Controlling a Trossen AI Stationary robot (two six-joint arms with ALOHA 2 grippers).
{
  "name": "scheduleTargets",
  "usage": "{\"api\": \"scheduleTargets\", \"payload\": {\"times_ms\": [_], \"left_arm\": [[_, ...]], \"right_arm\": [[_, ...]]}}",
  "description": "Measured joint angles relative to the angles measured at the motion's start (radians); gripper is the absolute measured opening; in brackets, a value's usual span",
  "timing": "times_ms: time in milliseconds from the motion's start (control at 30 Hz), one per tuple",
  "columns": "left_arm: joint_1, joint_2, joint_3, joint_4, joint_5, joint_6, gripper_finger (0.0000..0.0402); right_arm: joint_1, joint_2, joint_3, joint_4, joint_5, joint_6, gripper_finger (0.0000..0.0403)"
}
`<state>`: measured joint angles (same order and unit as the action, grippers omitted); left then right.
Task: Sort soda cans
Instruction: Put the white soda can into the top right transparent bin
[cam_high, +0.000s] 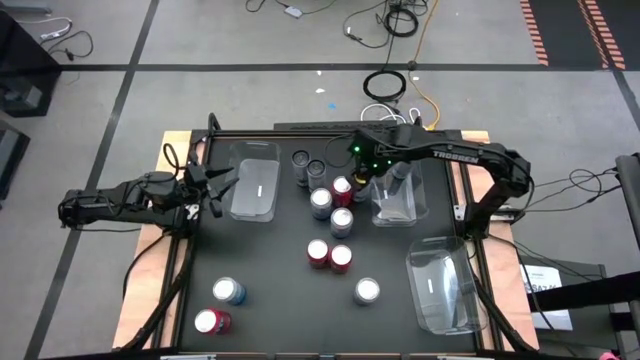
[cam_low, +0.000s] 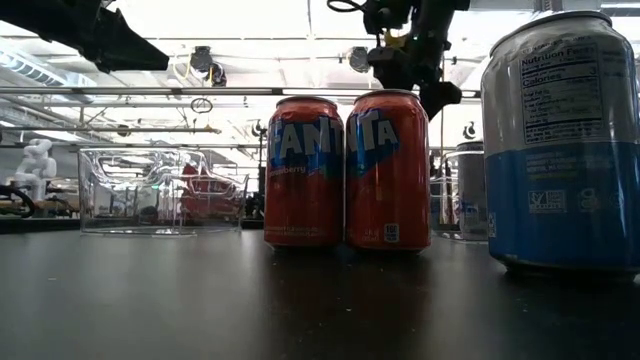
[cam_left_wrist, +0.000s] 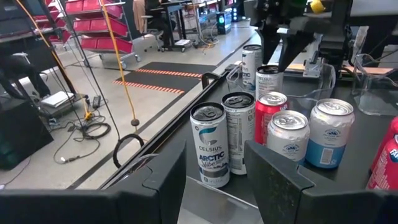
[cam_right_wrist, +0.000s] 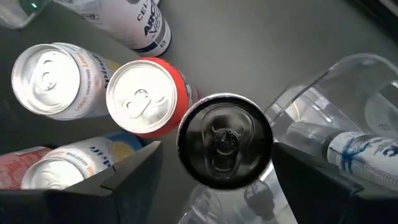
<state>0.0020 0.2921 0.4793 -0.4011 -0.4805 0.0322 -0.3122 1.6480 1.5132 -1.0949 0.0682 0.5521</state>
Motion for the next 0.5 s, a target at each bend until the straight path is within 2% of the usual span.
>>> {"api": "scheduleTargets", "payload": {"times_ms": [500], "left_arm": [[0.0, 0.0, 0.0, 0.0, -0.001, 0.0, 0.0171]], "right_arm": [[0.0, -0.101, 0.0, 0.028, 0.012, -0.007, 0.0293]]}}
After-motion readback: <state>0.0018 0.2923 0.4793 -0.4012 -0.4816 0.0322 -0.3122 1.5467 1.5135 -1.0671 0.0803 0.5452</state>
